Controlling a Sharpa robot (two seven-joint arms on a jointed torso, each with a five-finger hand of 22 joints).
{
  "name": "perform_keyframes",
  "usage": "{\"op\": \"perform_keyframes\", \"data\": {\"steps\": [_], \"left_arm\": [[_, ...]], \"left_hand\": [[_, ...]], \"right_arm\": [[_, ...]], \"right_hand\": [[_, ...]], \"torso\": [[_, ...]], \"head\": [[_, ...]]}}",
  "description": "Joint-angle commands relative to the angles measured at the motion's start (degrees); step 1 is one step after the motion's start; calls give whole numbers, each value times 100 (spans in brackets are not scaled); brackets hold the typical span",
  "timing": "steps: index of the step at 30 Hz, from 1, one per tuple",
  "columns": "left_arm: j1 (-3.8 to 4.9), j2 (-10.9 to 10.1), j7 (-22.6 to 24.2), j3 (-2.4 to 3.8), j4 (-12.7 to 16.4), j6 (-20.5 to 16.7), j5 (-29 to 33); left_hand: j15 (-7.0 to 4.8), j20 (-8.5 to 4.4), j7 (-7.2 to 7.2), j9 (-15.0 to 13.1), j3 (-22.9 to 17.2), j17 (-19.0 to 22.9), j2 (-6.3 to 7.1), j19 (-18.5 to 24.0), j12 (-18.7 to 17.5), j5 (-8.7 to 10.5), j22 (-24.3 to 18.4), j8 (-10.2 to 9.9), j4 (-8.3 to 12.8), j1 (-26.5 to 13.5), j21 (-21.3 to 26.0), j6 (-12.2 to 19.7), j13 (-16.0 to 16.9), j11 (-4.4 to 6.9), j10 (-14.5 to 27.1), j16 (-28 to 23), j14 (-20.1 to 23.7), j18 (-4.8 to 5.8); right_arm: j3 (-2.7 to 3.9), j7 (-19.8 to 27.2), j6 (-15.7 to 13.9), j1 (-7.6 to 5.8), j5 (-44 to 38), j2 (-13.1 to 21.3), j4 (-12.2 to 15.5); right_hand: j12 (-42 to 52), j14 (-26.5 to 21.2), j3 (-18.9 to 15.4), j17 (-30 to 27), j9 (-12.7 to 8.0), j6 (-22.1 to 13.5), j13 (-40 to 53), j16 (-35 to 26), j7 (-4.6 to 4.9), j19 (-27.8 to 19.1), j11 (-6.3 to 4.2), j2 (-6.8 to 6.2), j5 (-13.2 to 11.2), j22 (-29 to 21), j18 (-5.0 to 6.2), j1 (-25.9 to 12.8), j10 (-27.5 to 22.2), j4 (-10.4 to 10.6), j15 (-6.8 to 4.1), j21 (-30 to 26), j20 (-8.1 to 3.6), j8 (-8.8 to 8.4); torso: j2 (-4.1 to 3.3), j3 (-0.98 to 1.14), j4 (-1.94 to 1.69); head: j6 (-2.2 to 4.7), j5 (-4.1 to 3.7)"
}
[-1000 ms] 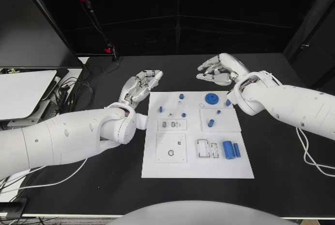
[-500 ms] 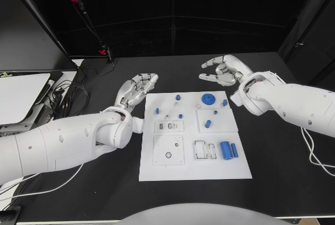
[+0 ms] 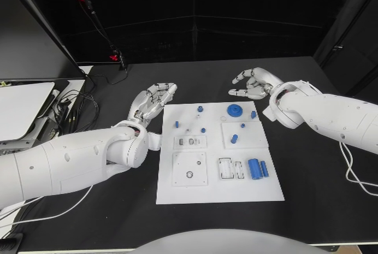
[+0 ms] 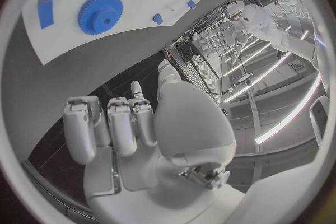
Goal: Assemble the parts on the task board
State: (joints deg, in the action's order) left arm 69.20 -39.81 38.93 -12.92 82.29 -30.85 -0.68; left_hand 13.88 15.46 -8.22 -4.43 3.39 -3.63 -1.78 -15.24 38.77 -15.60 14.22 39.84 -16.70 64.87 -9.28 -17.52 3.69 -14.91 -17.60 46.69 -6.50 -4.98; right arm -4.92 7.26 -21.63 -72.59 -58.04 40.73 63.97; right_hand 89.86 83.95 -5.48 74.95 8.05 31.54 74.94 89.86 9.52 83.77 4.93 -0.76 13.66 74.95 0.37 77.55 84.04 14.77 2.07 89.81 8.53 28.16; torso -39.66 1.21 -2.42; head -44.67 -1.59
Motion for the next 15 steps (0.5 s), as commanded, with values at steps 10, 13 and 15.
{"op": "perform_keyframes", "data": {"steps": [10,13,15], "left_arm": [[4,-15,1943,6,5,80,-38],[3,-15,1942,6,0,78,-38],[3,-15,1941,6,-4,75,-38]], "left_hand": [[38,34,-872,12,42,-9,-27,-4,19,-43,8,18,1,26,-20,-46,3,-10,-37,38,-1,-64],[38,34,-872,12,42,-9,-27,-4,19,-43,8,18,1,26,-20,-46,3,-10,-37,38,-1,-64],[38,34,-872,12,42,-9,-27,-4,19,-43,8,18,1,26,-20,-46,3,-10,-37,38,-1,-64]], "right_arm": [[1,-649,577,34,-1098,2,-81],[1,-710,647,41,-1255,3,-82],[1,-748,685,47,-1340,0,-84]], "right_hand": [[14,605,386,1505,-51,593,1506,14,-103,623,-24,-199,-216,1505,-37,203,596,-84,-59,19,-67,154],[14,605,507,1505,-102,723,1506,14,-122,623,-36,-290,-235,1505,-37,222,596,-78,-85,19,-89,81],[14,605,542,1505,-119,746,1506,14,-128,623,-40,-315,-239,1505,-37,234,596,-79,-92,19,-95,54]], "torso": [[2,0,-4],[5,-4,5],[6,-4,7]], "head": [[-31,12],[-38,9],[-44,6]]}}
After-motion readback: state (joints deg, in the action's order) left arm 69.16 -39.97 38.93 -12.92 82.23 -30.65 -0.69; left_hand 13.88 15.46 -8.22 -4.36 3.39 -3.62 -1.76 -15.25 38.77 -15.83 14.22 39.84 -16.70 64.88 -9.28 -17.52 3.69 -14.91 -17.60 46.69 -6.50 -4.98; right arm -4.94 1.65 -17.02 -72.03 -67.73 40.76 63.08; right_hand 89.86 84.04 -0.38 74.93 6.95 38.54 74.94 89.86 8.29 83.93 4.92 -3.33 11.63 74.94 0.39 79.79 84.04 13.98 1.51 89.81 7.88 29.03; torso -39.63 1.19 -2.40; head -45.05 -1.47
